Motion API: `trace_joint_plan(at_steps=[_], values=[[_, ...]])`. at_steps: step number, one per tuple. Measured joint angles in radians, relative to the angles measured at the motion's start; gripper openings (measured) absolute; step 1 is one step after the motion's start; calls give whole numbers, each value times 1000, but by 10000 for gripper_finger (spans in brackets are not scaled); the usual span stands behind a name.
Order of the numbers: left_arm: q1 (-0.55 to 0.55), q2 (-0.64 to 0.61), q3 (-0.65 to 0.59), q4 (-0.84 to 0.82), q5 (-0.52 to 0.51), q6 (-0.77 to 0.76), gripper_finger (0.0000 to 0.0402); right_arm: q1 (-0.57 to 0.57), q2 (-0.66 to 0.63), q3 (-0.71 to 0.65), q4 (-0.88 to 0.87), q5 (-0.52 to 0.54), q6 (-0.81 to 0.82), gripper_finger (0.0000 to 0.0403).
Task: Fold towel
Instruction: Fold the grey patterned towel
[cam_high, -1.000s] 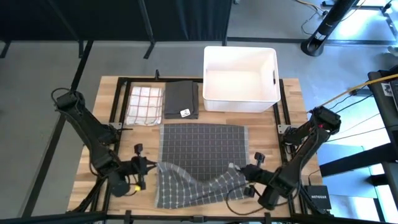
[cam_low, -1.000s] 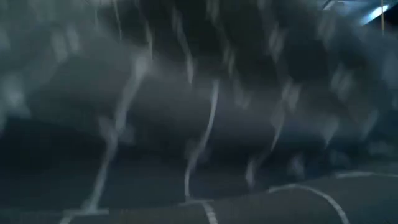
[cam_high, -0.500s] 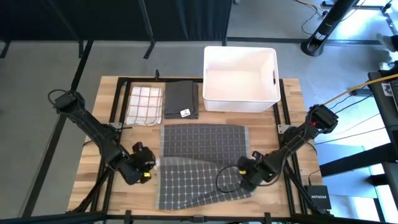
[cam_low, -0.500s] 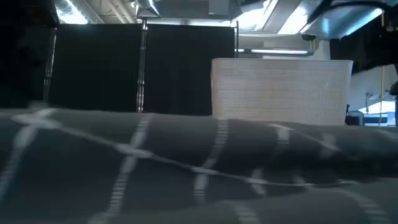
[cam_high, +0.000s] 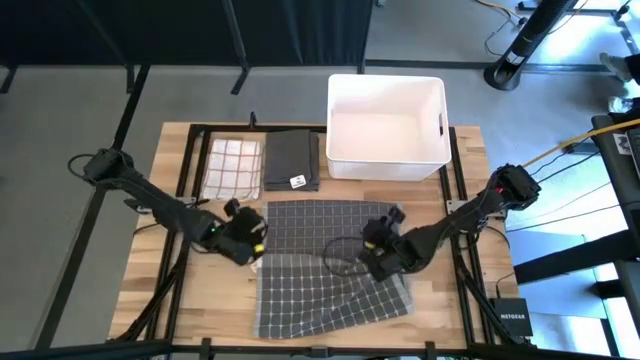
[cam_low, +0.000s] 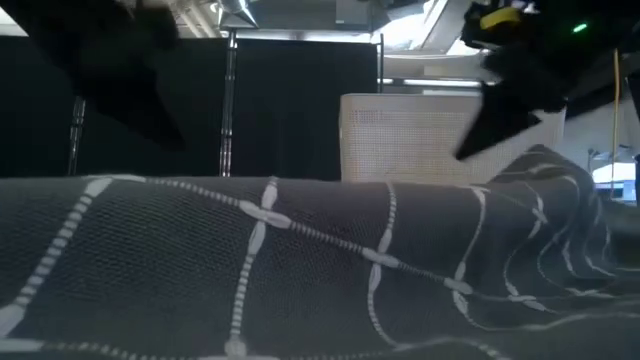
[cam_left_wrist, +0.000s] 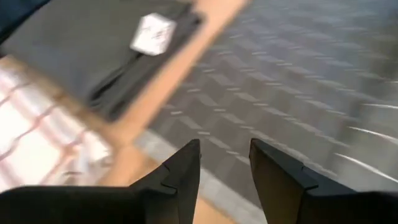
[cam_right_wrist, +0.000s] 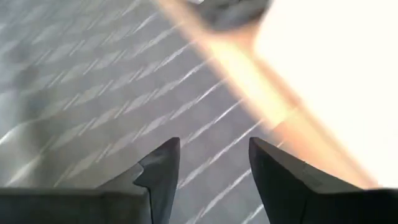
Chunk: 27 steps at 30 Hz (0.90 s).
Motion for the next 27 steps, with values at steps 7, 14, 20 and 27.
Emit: trace_joint_plan(at_steps=[7, 14, 20, 27], values=[[181, 104, -116, 106, -29, -75, 131, -130, 0, -66, 15, 111, 206, 195], [315, 202, -161, 287, -24, -37, 131, -270, 0, -181, 39, -45, 364, 195], [330, 245, -162, 349, 113, 52, 131, -315, 0, -298, 207, -208, 330, 195], [242, 216, -162, 351, 200, 20, 131, -218, -4, -258, 225, -317, 256, 195]])
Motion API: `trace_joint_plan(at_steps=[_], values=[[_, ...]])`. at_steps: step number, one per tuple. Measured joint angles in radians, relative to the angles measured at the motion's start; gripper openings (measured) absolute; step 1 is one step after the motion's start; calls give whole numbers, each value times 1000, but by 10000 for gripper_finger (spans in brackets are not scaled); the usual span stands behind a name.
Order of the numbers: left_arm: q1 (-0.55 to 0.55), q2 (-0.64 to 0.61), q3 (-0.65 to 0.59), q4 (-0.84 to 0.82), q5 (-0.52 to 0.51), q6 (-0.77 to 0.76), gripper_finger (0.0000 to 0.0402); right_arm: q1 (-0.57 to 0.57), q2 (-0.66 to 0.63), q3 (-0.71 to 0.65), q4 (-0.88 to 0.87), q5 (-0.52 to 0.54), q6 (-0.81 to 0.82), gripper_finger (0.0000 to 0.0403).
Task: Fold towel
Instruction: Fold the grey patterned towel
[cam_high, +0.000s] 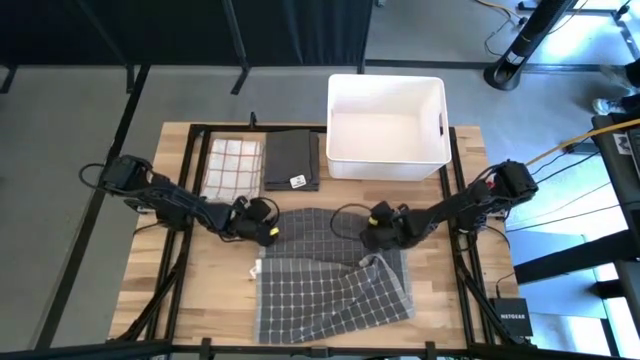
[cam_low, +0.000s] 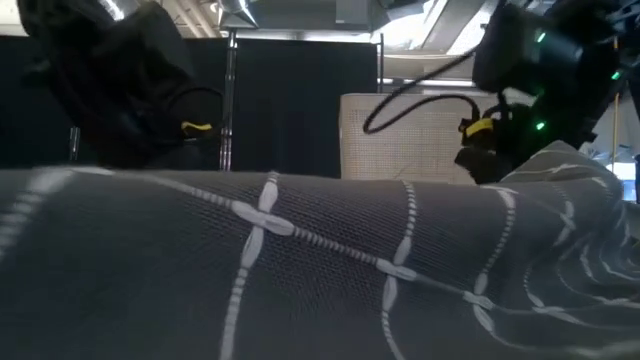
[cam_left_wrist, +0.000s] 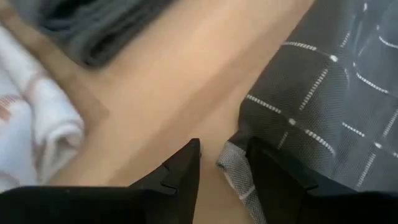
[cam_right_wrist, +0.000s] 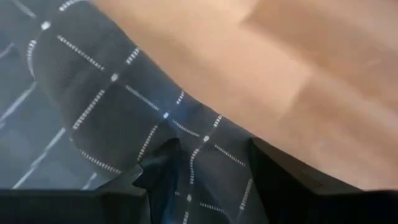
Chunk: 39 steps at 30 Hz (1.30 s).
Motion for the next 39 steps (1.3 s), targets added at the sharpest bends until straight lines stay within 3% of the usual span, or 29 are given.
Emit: trace_joint_plan(at_steps=[8, 14, 20, 24, 29, 32, 37, 39], values=[[-112, -32, -3, 41, 91, 49, 131, 187, 5, 32, 120, -13, -34, 195], [-171, -33, 0, 171, 170, 166, 131, 320, 46, 32, 261, 87, -148, 195], [-189, -33, 2, 352, 296, 309, 131, 331, 119, 32, 387, 103, -289, 195], [-196, -28, -5, 333, 403, 292, 131, 309, 166, 35, 427, 58, -316, 195], [-198, -49, 3, 231, 521, 200, 131, 308, 183, 38, 436, 80, -319, 195], [-190, -102, 28, 188, 498, 202, 131, 309, 184, 35, 436, 94, -341, 195], [-185, -185, 53, 13, 288, 210, 131, 309, 185, 34, 442, 98, -363, 195], [-186, -189, 53, -75, 270, 180, 131, 309, 185, 34, 445, 98, -364, 195]])
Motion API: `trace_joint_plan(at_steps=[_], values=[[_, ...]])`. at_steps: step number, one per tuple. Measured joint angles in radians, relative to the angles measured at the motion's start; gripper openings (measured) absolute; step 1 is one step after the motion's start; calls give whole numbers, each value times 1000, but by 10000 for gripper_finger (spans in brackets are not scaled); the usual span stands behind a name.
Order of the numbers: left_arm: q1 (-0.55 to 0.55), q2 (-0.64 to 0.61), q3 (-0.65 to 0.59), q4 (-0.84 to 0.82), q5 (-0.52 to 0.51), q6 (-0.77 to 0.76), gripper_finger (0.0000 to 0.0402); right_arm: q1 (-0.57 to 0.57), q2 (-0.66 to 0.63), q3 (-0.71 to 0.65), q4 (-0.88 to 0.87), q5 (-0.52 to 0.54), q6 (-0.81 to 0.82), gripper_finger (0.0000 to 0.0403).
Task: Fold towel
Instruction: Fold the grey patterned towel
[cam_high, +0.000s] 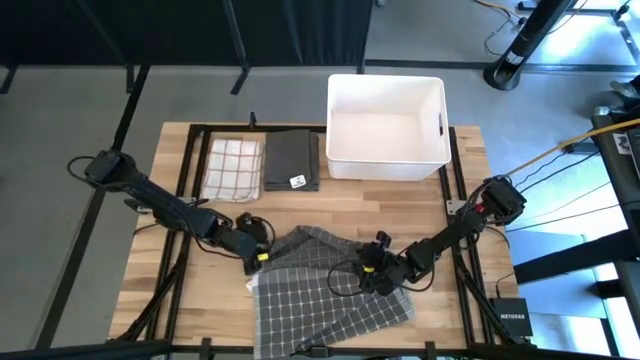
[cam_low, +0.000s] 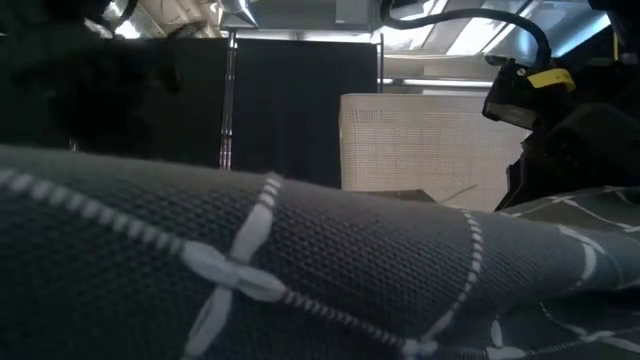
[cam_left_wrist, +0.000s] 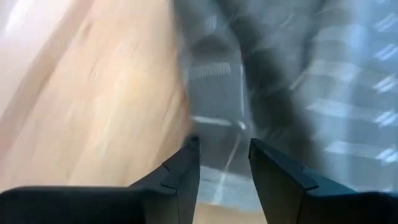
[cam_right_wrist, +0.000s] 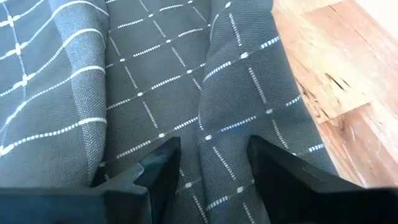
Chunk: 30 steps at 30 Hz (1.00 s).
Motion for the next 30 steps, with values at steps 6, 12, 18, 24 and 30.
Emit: trace_joint_plan(at_steps=[6, 12, 18, 24, 30], values=[[-45, 23, -6, -125, 17, -52, 131, 0, 1, -1, 3, 4, -1, 195], [-41, 40, -6, -170, -61, -57, 131, 0, 2, -1, 6, 13, -1, 195], [-12, 6, 59, -217, -156, 25, 131, 0, 2, -2, 15, 16, 4, 195], [27, -4, 104, -188, -558, 125, 131, -1, 2, -2, 29, 16, 72, 195], [167, 96, 79, -67, -523, 276, 131, 0, 2, -2, 35, 7, 140, 195]])
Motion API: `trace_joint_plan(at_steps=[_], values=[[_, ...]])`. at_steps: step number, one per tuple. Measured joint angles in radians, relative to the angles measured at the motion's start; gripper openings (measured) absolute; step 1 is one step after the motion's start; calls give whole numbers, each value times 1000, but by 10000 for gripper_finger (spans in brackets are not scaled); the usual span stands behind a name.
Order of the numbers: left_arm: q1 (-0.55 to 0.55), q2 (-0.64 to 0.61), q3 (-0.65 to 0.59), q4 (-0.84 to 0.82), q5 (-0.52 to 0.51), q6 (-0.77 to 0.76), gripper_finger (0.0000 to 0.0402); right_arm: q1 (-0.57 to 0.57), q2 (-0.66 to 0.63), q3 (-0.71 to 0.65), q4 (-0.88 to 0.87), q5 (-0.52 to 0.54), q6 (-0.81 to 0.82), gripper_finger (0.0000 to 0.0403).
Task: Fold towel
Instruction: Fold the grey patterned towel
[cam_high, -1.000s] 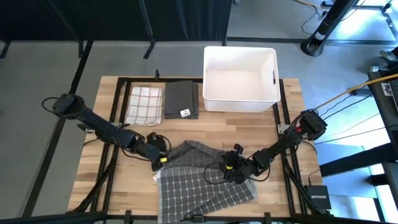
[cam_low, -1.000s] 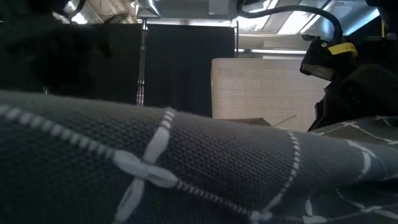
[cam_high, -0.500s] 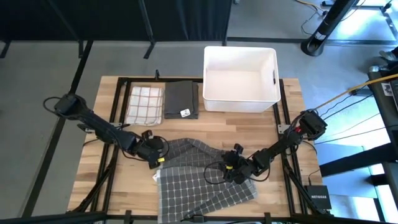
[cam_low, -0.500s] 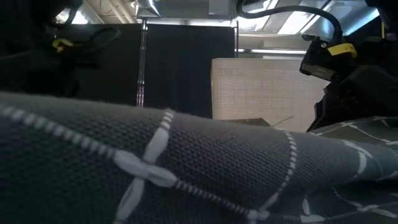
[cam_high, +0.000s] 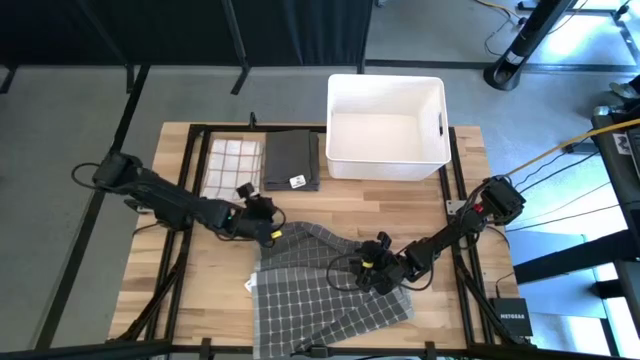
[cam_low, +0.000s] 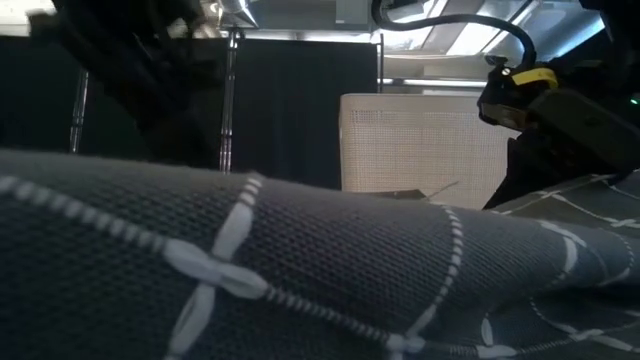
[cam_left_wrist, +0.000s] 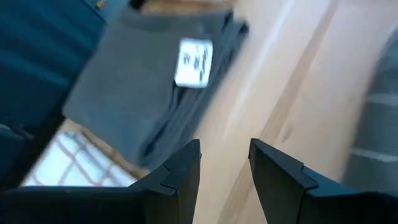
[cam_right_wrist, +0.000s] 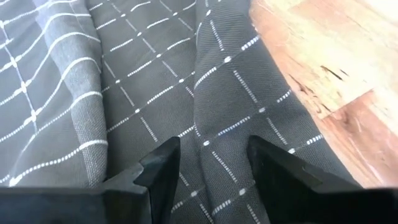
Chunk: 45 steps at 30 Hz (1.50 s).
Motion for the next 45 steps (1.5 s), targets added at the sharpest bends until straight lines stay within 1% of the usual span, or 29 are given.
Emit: trace_joint_plan(at_steps=[2, 5, 7, 10, 12, 13, 18, 20, 24, 26, 29, 30, 31, 34, 35, 36, 37, 39, 40, 45], values=[[30, 49, -5, 38, 57, 5, 131, 0, 0, 0, 1, 0, 15, 195], [47, 108, -5, 113, 191, 43, 131, 0, -1, 1, 1, -8, 26, 195], [43, 138, -5, 184, 313, 101, 131, 0, -1, 1, 1, -9, 24, 195], [18, 158, -5, 286, 535, 167, 131, 0, -1, 1, 1, -10, 21, 195], [-9, 157, -4, 334, 625, 162, 131, 0, -1, 1, 0, -10, 16, 195], [-25, 154, -4, 350, 648, 146, 131, 0, -1, 1, -1, -9, 10, 195], [-121, 160, -3, 363, 659, 58, 131, 0, -1, 1, -2, -9, -29, 195], [-157, 171, -3, 363, 645, 35, 131, 0, -1, 1, -2, -9, -41, 195], [-199, 179, -3, 393, 568, 35, 131, 0, -12, 14, -23, -30, -87, 195], [-206, 172, 6, 386, 513, 49, 131, 0, -36, 30, -30, -59, -130, 195], [-205, 152, 28, 390, 464, 83, 131, 1, -82, 78, -39, -59, -193, 195], [-204, 149, 34, 397, 462, 94, 131, 1, -91, 92, -39, -30, -219, 195], [-204, 148, 37, 416, 461, 117, 131, 0, -93, 105, -27, 34, -260, 195], [-204, 160, 37, 489, 491, 204, 131, -23, -89, 132, 80, 297, -397, 195], [-205, 167, 38, 506, 502, 216, 131, -37, -87, 140, 127, 367, -433, 195], [-205, 176, 38, 505, 509, 218, 131, -54, -87, 142, 159, 416, -460, 195], [-205, 186, 37, 502, 515, 212, 131, -75, -86, 142, 179, 440, -477, 195], [-205, 214, 35, 502, 520, 198, 131, -127, -74, 142, 204, 412, -472, 195], [-205, 231, 34, 502, 520, 192, 131, -158, -63, 142, 206, 365, -454, 195], [-203, 290, 34, 503, 521, 183, 131, -309, 25, 141, 192, 39, -338, 195]])
